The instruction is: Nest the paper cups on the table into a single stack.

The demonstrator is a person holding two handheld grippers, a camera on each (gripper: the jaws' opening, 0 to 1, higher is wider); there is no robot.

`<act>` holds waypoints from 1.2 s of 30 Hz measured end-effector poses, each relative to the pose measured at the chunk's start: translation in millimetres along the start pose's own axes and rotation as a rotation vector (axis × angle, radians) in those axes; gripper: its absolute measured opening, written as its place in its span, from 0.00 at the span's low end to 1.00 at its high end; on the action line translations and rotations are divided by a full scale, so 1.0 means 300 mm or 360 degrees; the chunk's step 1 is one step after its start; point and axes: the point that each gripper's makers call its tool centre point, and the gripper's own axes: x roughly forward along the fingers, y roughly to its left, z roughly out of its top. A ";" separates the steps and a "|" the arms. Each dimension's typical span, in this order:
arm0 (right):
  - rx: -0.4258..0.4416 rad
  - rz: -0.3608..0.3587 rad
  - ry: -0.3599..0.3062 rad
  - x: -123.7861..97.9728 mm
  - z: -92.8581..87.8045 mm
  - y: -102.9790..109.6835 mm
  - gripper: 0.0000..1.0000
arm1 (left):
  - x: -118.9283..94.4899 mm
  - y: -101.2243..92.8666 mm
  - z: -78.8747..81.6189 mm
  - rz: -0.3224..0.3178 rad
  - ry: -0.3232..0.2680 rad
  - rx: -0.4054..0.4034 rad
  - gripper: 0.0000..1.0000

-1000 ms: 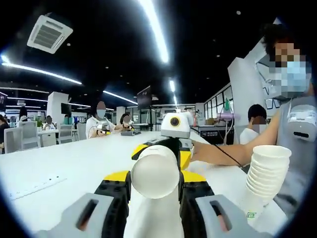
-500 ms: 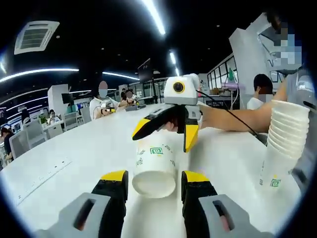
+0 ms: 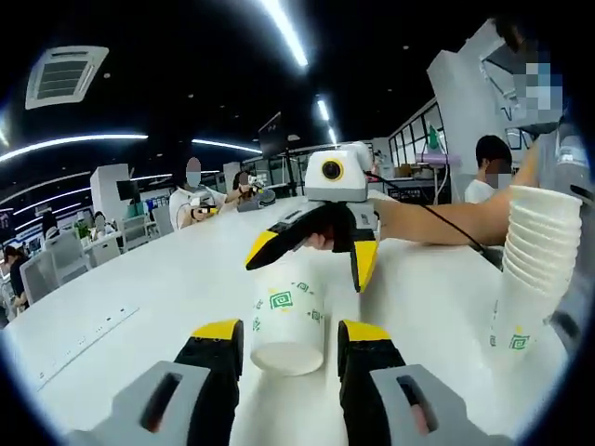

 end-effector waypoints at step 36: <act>-0.0071 0.0014 0.0051 0.011 -0.026 0.129 0.22 | -0.002 0.029 0.012 0.0053 -0.0020 0.0021 0.39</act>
